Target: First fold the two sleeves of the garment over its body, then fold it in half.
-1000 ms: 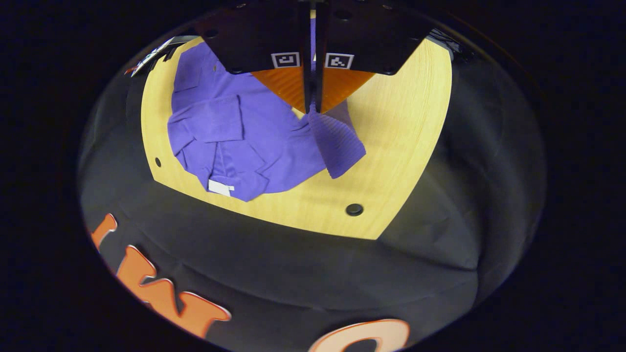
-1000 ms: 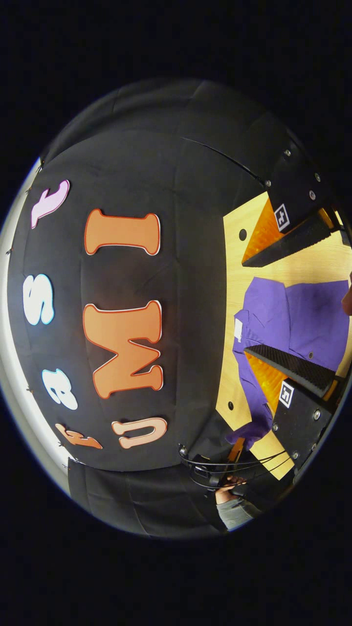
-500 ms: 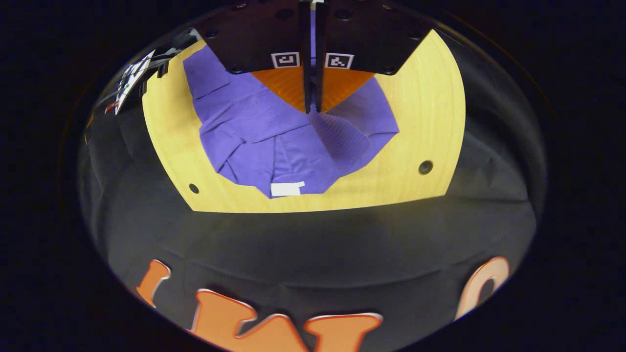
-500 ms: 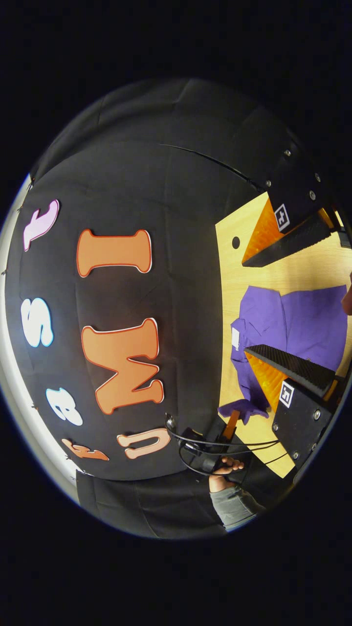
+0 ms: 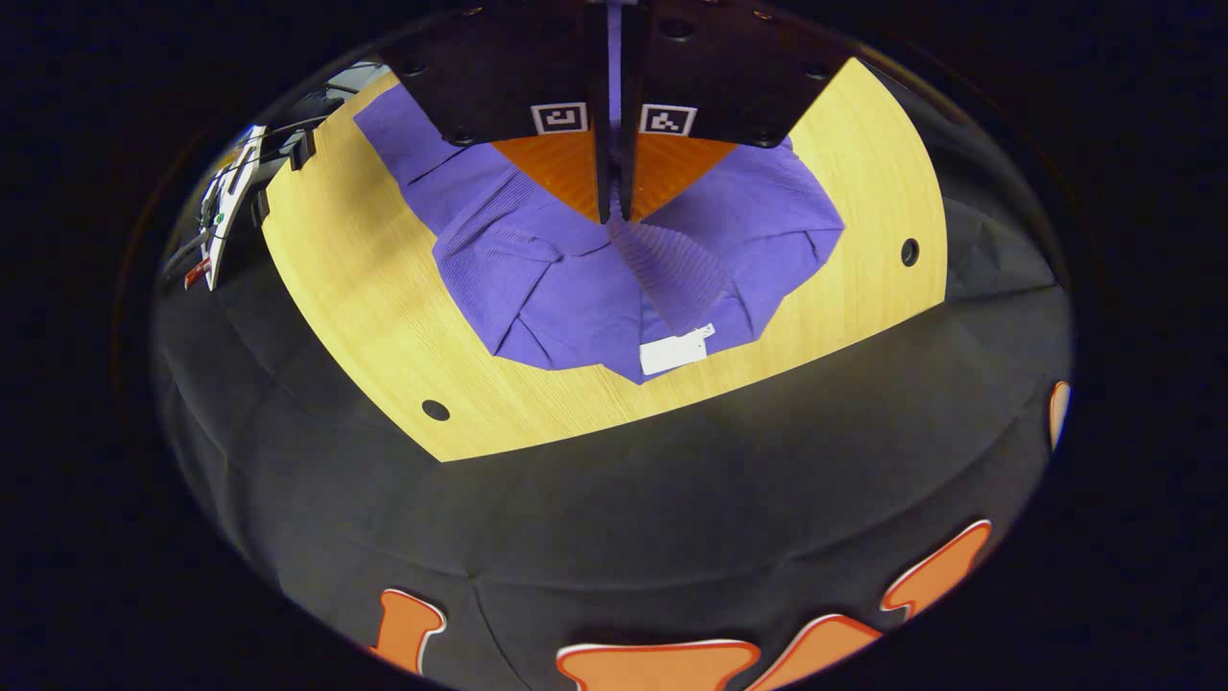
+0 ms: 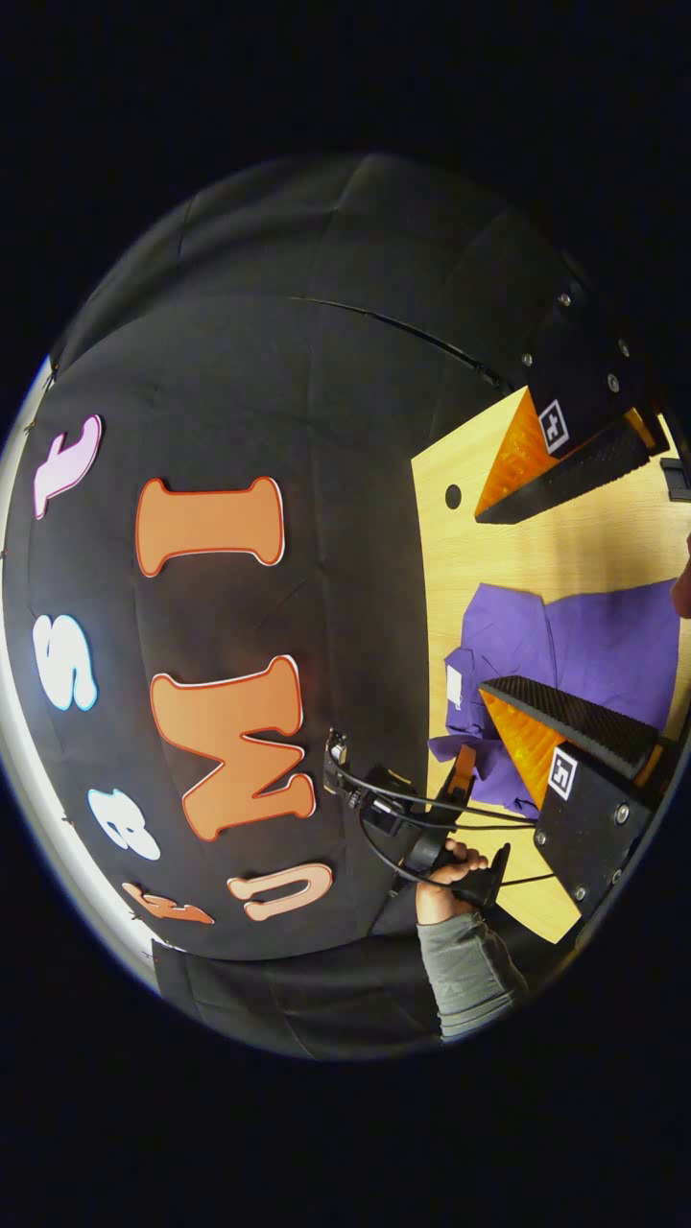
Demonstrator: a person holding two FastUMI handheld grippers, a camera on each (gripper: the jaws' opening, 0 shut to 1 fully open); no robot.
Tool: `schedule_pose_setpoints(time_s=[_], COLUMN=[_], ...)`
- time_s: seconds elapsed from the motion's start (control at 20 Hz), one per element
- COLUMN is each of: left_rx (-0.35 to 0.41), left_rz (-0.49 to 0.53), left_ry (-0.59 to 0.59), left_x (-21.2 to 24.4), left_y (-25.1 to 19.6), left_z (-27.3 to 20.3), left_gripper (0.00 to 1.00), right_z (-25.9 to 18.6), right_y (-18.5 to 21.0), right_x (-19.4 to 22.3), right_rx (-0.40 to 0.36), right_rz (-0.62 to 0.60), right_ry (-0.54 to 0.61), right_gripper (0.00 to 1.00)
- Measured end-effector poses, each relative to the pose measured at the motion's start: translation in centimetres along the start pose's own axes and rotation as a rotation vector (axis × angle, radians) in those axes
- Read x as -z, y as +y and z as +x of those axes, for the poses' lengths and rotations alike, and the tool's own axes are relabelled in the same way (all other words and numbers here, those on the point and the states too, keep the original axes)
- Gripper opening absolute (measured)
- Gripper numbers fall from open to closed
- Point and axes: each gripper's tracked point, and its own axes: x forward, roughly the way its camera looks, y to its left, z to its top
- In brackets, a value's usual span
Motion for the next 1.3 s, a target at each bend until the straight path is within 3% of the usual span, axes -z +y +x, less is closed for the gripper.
schedule_pose_setpoints(time_s=[0.2, 0.35, 0.5, 0.75, 0.95, 1.3], left_rx=[0.057, 0.138, 0.147, 0.098, -0.011, -0.191], left_rz=[0.008, 0.016, 0.027, -0.012, -0.024, -0.151], left_ry=[-0.043, -0.112, -0.183, -0.296, -0.442, -0.747], left_x=[-1.0, -2.0, -2.6, -1.7, 0.2, 3.0], left_y=[-3.3, -4.8, -4.0, -0.3, 3.5, 8.9], left_z=[1.5, -0.1, -2.4, -6.7, -11.0, -20.3], left_gripper=[0.11, 0.29, 0.97, 0.99, 0.99, 0.99], right_z=[0.4, 0.9, 1.4, 2.2, 2.5, 2.5], right_y=[-0.5, -0.2, 0.7, 2.9, 4.6, 6.4], right_x=[0.4, 0.6, 0.5, 0.6, 0.8, -0.6], right_rx=[0.009, 0.006, -0.008, -0.030, -0.030, -0.013], right_rz=[0.006, 0.003, 0.004, -0.013, -0.037, -0.076], right_ry=[0.014, 0.026, 0.028, 0.030, 0.007, -0.144], right_gripper=[0.95, 0.95, 0.95, 0.95, 0.95, 0.95])
